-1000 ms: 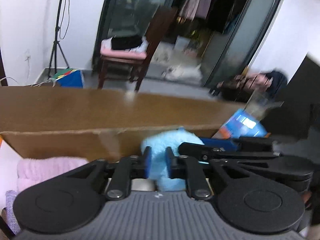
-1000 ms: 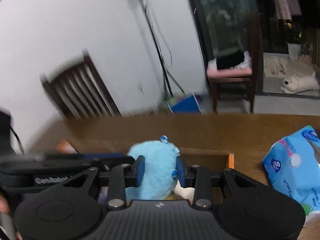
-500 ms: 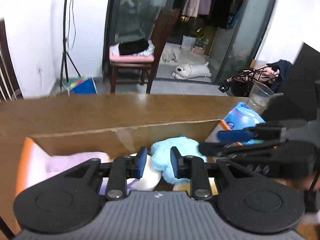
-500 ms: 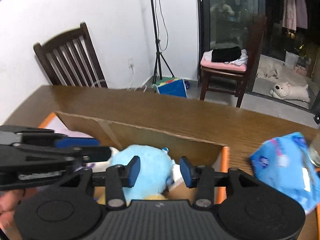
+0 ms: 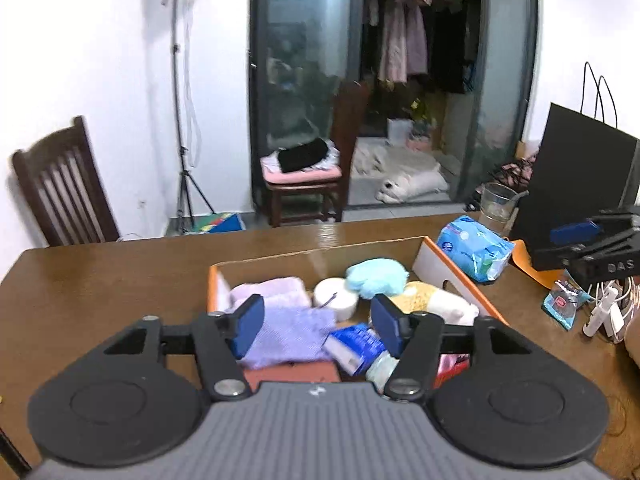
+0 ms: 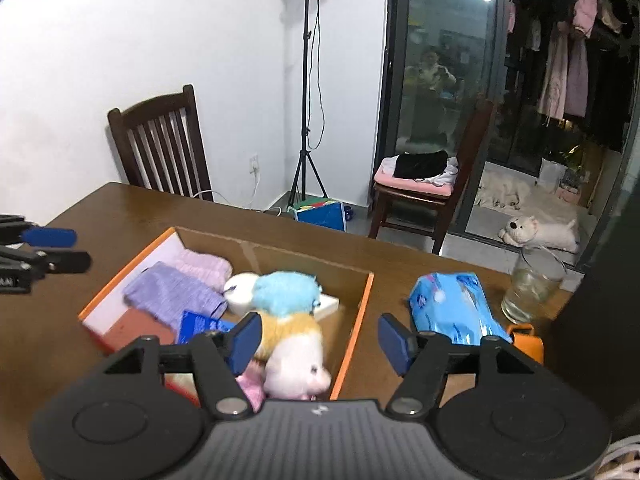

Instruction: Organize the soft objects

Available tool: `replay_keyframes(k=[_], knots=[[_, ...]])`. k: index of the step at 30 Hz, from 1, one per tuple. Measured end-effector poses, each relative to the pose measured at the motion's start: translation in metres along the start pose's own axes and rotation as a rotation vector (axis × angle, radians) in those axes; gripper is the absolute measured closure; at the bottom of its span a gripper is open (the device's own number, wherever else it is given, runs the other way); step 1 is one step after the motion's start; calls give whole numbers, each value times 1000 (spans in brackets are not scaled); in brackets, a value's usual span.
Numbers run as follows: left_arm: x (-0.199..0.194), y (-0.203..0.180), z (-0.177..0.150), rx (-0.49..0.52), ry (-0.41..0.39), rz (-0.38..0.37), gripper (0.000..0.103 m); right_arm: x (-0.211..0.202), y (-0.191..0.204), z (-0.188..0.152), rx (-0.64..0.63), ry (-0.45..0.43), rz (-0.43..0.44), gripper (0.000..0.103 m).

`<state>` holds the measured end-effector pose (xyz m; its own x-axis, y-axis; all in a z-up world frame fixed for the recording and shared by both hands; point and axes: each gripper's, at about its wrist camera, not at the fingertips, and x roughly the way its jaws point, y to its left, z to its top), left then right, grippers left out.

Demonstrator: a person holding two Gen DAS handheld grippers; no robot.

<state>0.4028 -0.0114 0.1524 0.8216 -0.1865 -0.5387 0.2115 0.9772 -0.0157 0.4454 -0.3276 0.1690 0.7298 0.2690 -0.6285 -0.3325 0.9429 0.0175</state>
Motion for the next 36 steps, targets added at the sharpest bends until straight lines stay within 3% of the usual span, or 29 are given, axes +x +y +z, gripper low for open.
replay_keyframes(k=[3, 5, 6, 8, 9, 14, 23, 27, 31, 36], knots=[[-20, 3, -13, -34, -63, 20, 27, -16, 6, -15, 23, -48, 12, 39], [-32, 7, -23, -58, -137, 39, 18, -20, 9, -19, 31, -68, 16, 33], [-38, 8, -28, -63, -170, 48, 16, -30, 16, -30, 51, -144, 13, 29], [-48, 7, -41, -74, -224, 65, 15, -35, 20, -38, 58, -185, 5, 17], [-53, 8, -47, -81, -243, 71, 14, -44, 30, -54, 67, -272, -17, 16], [-68, 3, -77, -91, -283, 91, 10, -58, 51, -93, 74, -401, -31, 13], [-105, -5, -119, -89, -320, 86, 8, -76, 80, -129, 77, -417, -85, 12], [-132, -12, -146, -90, -311, 127, 4, -90, 90, -147, 96, -434, -95, 12], [-169, -25, -194, -94, -306, 142, 1, -126, 114, -206, 113, -442, -105, 11], [-217, -47, -260, -78, -354, 165, 0, -156, 144, -273, 126, -416, -139, 9]])
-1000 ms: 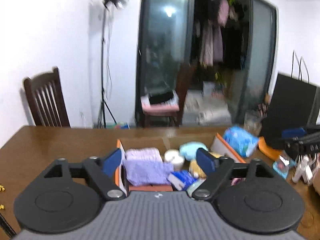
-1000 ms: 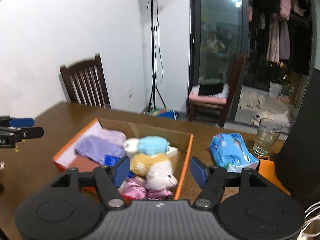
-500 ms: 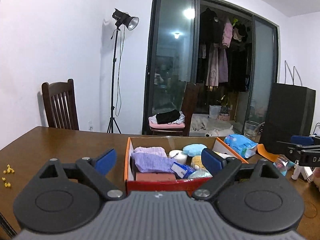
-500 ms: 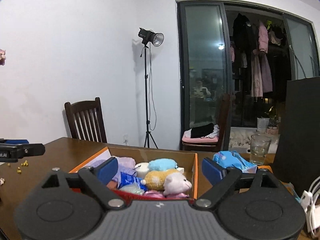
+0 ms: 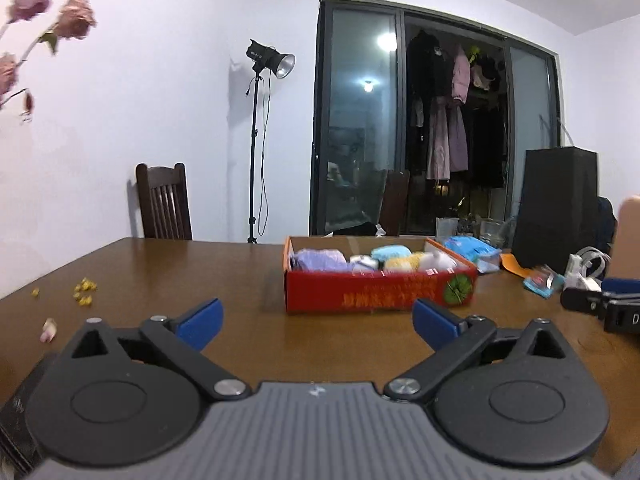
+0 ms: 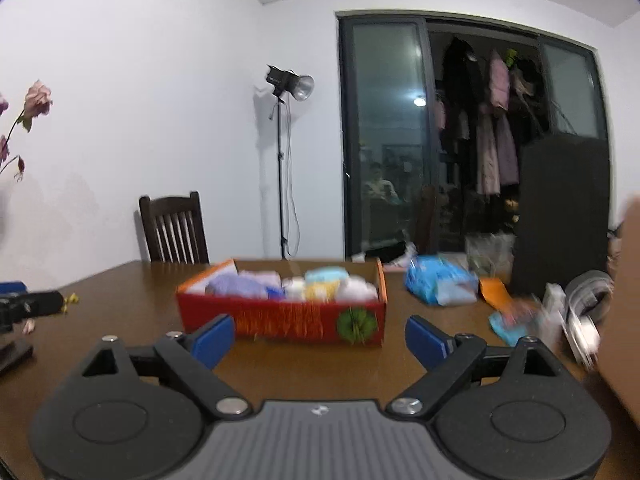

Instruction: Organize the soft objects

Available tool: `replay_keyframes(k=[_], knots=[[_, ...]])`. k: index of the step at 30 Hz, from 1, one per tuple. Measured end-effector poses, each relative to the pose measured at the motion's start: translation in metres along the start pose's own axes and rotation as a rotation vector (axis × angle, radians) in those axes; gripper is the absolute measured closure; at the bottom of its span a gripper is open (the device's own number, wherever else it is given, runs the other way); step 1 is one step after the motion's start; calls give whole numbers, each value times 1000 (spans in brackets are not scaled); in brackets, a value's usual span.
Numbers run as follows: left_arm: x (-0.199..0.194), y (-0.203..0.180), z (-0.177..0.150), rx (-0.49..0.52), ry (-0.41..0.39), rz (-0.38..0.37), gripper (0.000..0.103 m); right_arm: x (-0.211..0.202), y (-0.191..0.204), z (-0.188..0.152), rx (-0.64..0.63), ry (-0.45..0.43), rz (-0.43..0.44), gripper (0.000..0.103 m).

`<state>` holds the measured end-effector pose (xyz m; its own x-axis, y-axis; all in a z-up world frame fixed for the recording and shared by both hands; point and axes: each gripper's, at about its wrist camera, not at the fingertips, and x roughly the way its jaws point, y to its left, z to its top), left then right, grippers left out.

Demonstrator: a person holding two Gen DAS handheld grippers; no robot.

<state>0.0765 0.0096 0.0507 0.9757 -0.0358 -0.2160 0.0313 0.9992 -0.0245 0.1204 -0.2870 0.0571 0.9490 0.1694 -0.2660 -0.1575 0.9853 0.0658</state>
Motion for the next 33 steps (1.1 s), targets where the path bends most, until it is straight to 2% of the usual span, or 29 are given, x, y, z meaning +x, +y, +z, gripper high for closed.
replay_keyframes(k=[2, 3, 5, 7, 9, 12, 19, 33], knots=[[-19, -6, -20, -11, 23, 7, 0, -12, 2, -10, 12, 4, 1, 7], [-30, -9, -30, -4, 32, -3, 0, -34, 9, -30, 52, 18, 11, 7], [-49, -15, -45, 18, 35, -4, 0, -54, 15, -48, 82, 31, 26, 6], [-61, -20, -52, 41, 33, -7, 0, -68, 25, -60, 83, 36, 11, 6], [-68, -22, -52, 53, 25, -20, 0, -79, 36, -65, 38, 15, 33, 6], [-70, -23, -48, 53, -1, -7, 0, -82, 43, -64, -12, 0, 34, 4], [-67, -18, -43, 41, 1, -13, 0, -81, 40, -58, 30, -6, 19, 0], [-67, -16, -42, 38, 5, -19, 0, -80, 40, -60, 39, -12, 25, 0]])
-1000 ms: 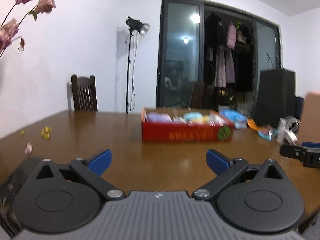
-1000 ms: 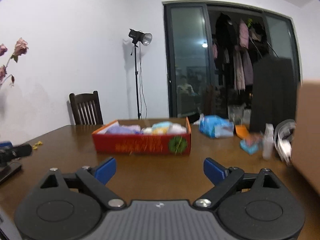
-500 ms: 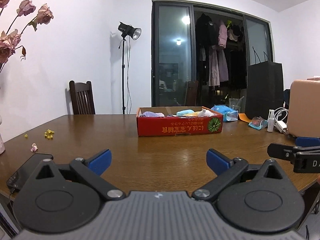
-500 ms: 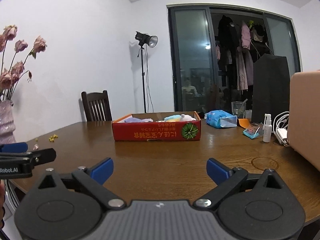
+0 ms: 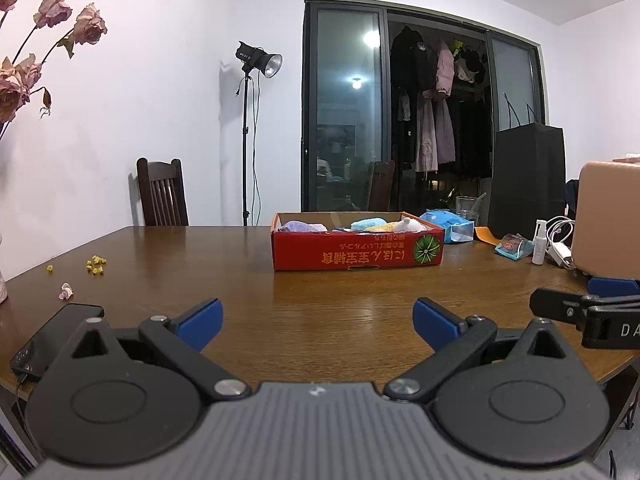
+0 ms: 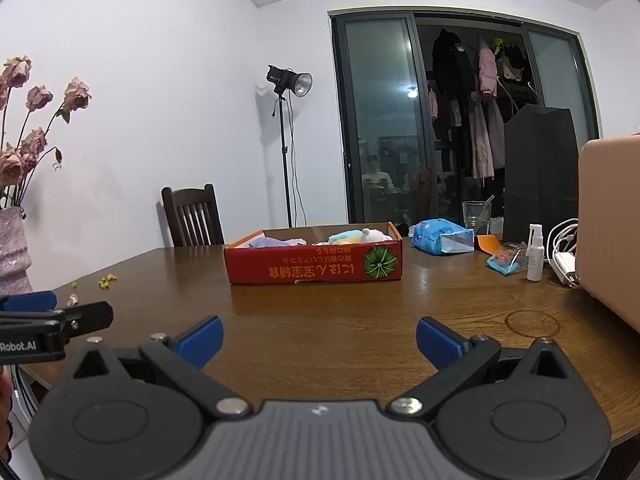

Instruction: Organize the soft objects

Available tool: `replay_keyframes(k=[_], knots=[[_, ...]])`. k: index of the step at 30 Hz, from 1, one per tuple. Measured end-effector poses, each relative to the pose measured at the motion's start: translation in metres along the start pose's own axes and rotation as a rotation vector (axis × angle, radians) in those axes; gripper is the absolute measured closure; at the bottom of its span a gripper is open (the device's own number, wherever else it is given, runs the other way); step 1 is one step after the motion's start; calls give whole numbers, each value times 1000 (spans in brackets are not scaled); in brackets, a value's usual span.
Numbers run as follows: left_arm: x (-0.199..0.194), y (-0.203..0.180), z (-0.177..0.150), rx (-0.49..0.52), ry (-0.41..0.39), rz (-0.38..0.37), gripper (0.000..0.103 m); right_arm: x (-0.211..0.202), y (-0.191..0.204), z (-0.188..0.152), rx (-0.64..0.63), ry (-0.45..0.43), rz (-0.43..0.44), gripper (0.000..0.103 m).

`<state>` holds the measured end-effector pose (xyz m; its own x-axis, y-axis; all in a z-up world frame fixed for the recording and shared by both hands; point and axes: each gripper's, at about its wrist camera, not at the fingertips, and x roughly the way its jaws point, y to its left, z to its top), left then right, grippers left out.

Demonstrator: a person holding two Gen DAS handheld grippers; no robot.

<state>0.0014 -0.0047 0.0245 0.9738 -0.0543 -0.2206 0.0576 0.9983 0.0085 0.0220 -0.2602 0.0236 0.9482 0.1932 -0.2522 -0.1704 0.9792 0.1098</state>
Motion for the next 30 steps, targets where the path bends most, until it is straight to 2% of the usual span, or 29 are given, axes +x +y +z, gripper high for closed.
replay_keyframes(k=[30], knots=[[0, -1, -1, 3, 1, -5, 0, 2, -1, -1, 12, 14, 6, 0]])
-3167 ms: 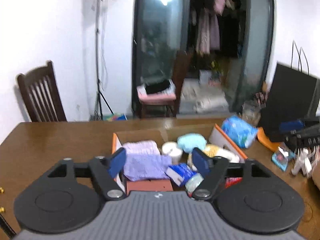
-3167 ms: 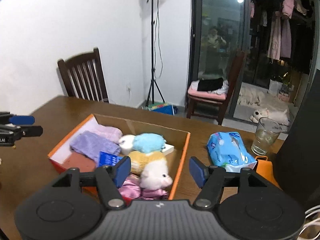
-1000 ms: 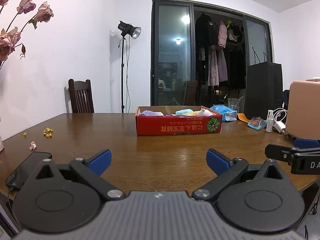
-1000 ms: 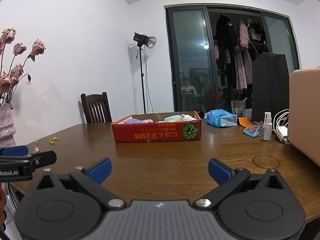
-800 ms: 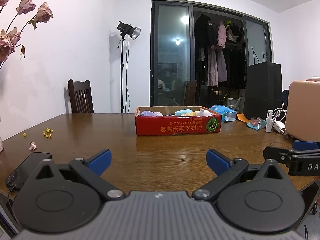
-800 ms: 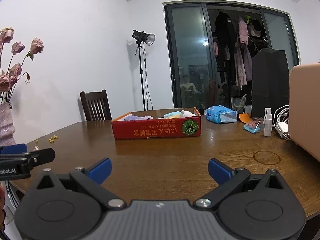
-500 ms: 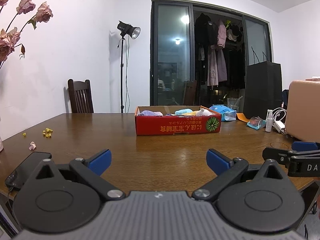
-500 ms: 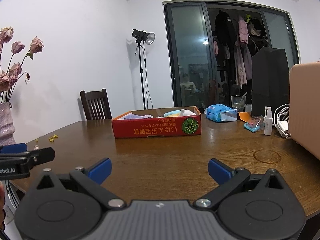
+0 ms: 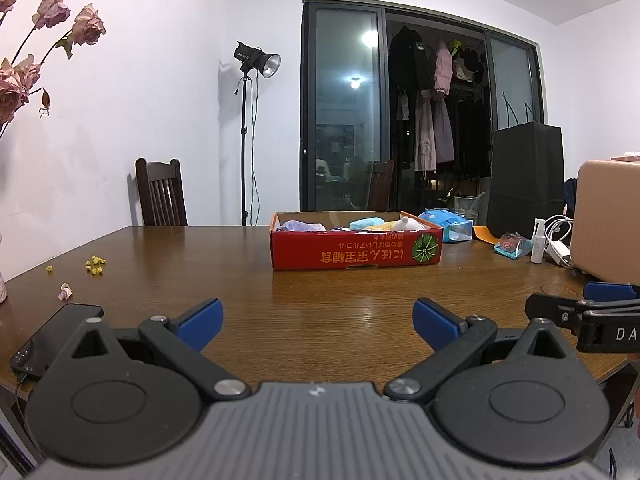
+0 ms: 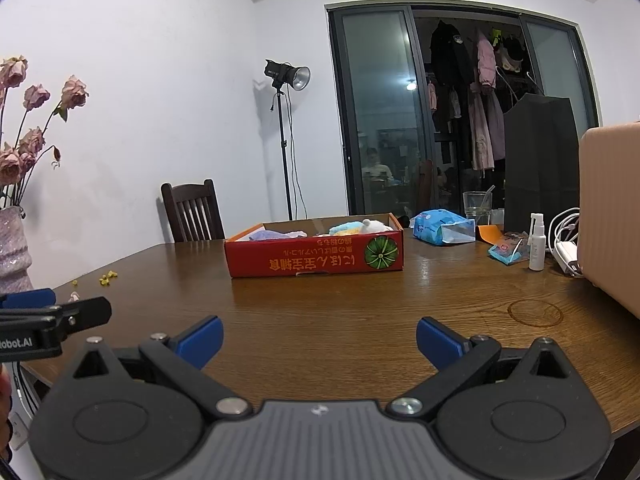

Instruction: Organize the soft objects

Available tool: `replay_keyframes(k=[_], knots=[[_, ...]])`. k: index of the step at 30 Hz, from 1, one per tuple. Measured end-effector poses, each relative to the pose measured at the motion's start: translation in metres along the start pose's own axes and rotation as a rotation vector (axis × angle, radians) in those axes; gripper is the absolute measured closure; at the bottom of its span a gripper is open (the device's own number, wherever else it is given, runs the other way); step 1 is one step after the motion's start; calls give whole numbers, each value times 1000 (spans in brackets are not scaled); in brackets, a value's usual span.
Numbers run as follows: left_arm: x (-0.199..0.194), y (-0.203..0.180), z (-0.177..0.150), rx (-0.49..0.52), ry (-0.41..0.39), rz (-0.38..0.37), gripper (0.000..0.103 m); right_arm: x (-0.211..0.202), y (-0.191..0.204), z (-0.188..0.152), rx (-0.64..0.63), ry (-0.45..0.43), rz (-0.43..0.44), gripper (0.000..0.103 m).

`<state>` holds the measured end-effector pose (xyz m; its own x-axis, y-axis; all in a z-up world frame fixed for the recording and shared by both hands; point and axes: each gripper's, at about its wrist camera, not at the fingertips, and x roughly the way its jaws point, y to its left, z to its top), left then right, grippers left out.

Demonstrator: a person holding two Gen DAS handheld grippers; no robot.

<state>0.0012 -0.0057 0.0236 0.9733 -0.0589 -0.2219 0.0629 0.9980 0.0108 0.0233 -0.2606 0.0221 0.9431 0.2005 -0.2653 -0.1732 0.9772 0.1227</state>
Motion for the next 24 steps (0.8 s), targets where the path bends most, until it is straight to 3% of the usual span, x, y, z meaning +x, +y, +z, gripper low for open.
replay_keyframes(k=[24], knots=[[-3, -1, 0, -6, -18, -8, 0, 2, -1, -2, 5, 3, 2, 0]])
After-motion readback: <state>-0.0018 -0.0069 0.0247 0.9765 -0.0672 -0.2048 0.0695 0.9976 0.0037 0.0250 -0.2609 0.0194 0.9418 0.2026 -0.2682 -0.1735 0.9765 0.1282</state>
